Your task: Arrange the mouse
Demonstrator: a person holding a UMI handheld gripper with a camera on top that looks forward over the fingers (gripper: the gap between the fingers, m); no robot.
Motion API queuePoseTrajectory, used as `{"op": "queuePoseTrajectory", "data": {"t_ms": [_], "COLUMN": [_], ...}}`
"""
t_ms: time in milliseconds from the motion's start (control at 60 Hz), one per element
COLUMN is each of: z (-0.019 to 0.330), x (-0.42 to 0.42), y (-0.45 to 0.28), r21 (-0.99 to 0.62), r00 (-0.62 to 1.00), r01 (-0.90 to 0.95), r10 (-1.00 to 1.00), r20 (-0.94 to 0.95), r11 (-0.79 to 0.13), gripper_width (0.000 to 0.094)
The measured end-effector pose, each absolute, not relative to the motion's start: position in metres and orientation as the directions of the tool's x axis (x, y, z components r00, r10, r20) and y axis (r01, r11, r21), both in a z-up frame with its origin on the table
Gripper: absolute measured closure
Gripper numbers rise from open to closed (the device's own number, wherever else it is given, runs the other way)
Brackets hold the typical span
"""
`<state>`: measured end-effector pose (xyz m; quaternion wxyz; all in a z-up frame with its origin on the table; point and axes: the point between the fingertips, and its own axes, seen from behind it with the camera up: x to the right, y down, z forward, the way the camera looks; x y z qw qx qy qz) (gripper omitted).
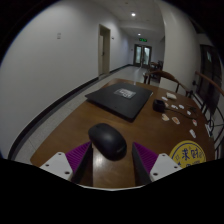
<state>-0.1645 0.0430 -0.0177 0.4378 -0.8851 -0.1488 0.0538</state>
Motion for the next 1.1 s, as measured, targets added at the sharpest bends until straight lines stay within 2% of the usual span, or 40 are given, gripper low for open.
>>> {"op": "queuePoseTrajectory", "data": {"t_ms": [83, 150, 267, 283, 300, 350, 467, 533, 600, 750, 833, 883, 933, 1100], "z": [-0.018, -0.019, -0.019, -0.019, -0.019, -0.020, -0.019, -0.011, 0.029, 0.172, 0.203, 0.195, 0.171, 0.036], "x": [-0.167, -0.164, -0.156, -0.154, -0.154, -0.153, -0.155, -0.160, -0.160, -0.088, -0.024, 0.014, 0.046, 0.102], "y": [0.063, 0.082, 0.099, 0.101, 0.102, 0.102, 0.098, 0.085, 0.071, 0.035, 0.021, 0.010, 0.003, -0.002], "r21": [-0.785, -0.787, -0.782, -0.779, -0.777, -0.774, -0.776, -0.771, -0.819, -0.951, -0.970, -0.967, -0.955, -0.852], "r00": [0.953, 0.957, 0.967, 0.969, 0.971, 0.973, 0.972, 0.959, 0.950, 0.966, 0.986, 0.994, 0.998, 0.999], "r01": [0.189, 0.182, 0.161, 0.157, 0.150, 0.144, 0.142, 0.161, 0.133, 0.077, 0.056, 0.040, 0.021, -0.023], "r10": [0.303, 0.289, 0.256, 0.246, 0.240, 0.231, 0.235, 0.281, 0.307, 0.258, 0.168, 0.111, 0.060, -0.034], "r20": [0.002, 0.006, 0.001, 0.003, -0.001, -0.003, -0.008, -0.025, -0.054, -0.003, 0.016, 0.012, 0.003, -0.006], "r11": [-0.590, -0.589, -0.603, -0.607, -0.611, -0.616, -0.614, -0.616, -0.558, -0.301, -0.235, -0.252, -0.297, -0.523], "gripper_width": [0.0104, 0.0147, 0.0334, 0.0400, 0.0425, 0.0449, 0.0593, 0.0605, 0.0607, 0.0606, 0.0608, 0.0608, 0.0607, 0.0604]}}
